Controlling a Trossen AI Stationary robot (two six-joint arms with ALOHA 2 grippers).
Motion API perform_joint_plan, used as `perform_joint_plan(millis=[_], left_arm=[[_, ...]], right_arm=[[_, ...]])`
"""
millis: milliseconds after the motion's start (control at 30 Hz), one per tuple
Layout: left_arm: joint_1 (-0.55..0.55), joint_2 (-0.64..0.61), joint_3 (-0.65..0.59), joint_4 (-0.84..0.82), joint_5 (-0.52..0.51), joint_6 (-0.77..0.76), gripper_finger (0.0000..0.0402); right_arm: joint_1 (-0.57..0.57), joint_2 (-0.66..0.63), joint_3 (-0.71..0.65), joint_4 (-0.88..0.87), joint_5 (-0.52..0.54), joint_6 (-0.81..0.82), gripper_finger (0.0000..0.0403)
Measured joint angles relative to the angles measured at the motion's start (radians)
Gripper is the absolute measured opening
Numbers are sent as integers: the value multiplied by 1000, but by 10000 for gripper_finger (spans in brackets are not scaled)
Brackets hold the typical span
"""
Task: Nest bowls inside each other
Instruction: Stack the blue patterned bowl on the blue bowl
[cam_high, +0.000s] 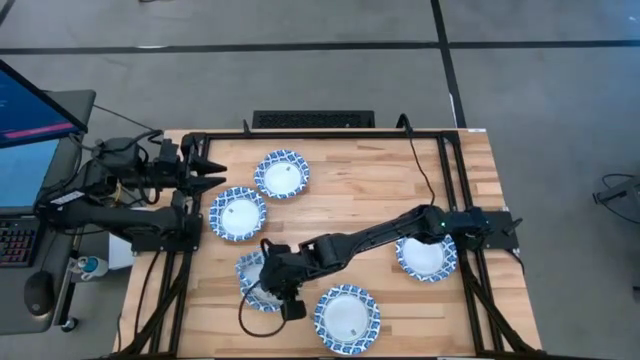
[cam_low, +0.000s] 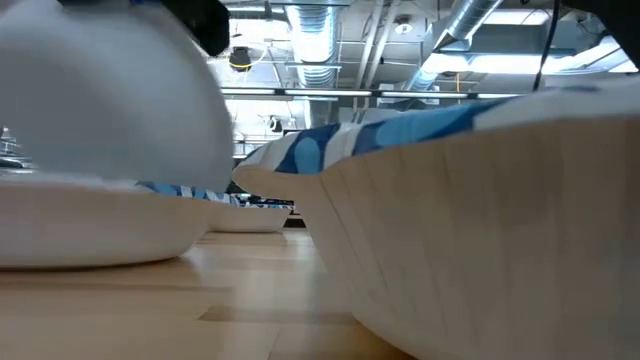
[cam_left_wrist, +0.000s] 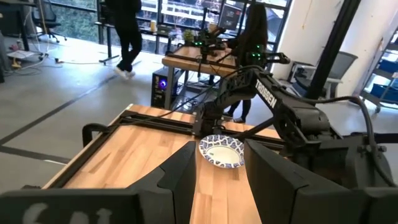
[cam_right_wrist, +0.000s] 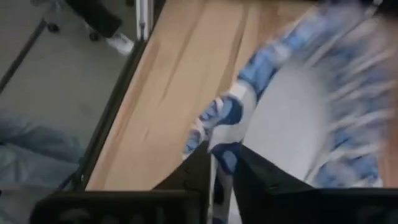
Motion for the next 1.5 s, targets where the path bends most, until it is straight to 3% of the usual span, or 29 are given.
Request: perform_joint_plan(millis=[367,1033,1500], left_arm=[[0,0,0,0,0,-1,125],[0,0,0,0,-1,21,125],[0,0,0,0,-1,23,125]], right_arm=[[-7,-5,0,50,-1,67,171],[37,-5,0,-100,-1,58,157],[40,-2,0,-99,-1,59,155]])
